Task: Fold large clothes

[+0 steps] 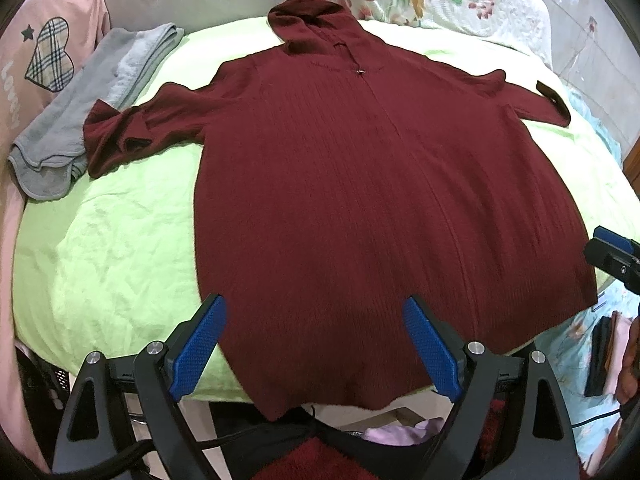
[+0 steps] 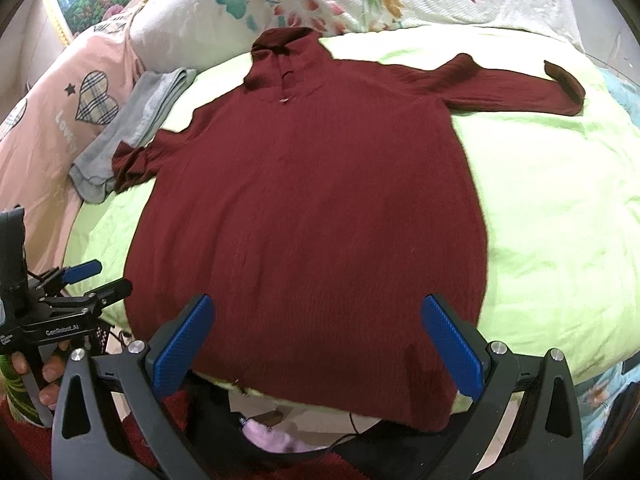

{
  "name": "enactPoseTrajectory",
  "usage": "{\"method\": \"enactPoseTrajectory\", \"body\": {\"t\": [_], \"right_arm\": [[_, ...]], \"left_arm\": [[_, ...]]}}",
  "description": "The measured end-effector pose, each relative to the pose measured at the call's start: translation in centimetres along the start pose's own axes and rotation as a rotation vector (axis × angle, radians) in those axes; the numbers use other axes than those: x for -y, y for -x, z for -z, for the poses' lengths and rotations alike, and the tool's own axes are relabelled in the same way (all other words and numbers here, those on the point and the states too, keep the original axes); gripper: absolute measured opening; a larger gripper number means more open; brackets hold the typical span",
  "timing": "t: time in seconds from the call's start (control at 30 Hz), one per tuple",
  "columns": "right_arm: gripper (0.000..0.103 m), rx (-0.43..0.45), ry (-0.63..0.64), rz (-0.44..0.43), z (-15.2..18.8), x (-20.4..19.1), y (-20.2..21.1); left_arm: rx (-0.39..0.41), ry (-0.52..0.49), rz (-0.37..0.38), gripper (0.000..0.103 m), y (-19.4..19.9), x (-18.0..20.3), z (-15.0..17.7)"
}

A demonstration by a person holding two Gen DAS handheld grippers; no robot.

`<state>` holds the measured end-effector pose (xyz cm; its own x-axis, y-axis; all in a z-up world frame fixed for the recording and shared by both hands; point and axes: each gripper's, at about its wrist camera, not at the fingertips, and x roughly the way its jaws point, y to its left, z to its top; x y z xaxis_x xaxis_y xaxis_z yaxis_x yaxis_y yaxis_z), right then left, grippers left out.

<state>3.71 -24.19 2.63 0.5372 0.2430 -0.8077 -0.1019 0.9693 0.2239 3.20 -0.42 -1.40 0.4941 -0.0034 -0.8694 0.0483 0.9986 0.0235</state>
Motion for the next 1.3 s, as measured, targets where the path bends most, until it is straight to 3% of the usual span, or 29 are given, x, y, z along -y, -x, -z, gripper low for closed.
{"method": "enactPoseTrajectory", "body": {"t": [0.2, 0.27, 0.43, 0.5, 0.57, 0.8, 0.9, 1.17, 1.27, 1.3], "right_arm": [[0.102, 0.069, -0.05, 0.032, -2.2, 3.7, 0.4], [0.095, 0.108, -0.072, 0.058, -3.4, 5.7, 0.7], [0.063, 0.167, -0.121, 0.154, -7.1, 11.3, 1.7], [0.057, 0.179, -0.16, 0.18, -9.0, 14.2, 1.8], [0.055, 0.197, -0.186, 0.206, -11.2, 17.5, 2.0], [0.055, 0.209, -0.257, 0.359, -19.3, 27.6, -4.3], [0.055, 0.182, -0.231, 0.441, -23.0, 30.9, -7.6], [0.052, 0.05, -0.136, 0.583, -28.3, 36.4, -13.8], [0.039, 0.019, -0.154, 0.59, -29.0, 38.4, -15.2], [0.028, 0.012, -0.171, 0.591, -29.2, 39.3, -15.6]], "left_arm": [[-0.033, 0.01, -0.001, 0.091, -1.8, 0.0, -1.8], [-0.038, 0.008, 0.002, 0.091, -2.3, 0.1, -2.4], [-0.031, -0.013, -0.008, 0.091, -3.2, 0.5, -3.9], [-0.029, -0.017, -0.017, 0.091, -3.7, 0.5, -4.7], [-0.034, -0.013, -0.015, 0.091, -4.2, 0.5, -5.4], [-0.068, -0.025, -0.027, 0.091, -6.4, 1.0, -7.3], [-0.093, -0.023, -0.021, 0.091, -7.9, 1.5, -8.3], [-0.129, -0.01, -0.007, 0.091, -10.5, 2.4, -10.6], [-0.14, 0.0, -0.009, 0.091, -11.4, 2.7, -11.3], [-0.142, 0.003, -0.01, 0.091, -11.6, 2.7, -11.4]]}}
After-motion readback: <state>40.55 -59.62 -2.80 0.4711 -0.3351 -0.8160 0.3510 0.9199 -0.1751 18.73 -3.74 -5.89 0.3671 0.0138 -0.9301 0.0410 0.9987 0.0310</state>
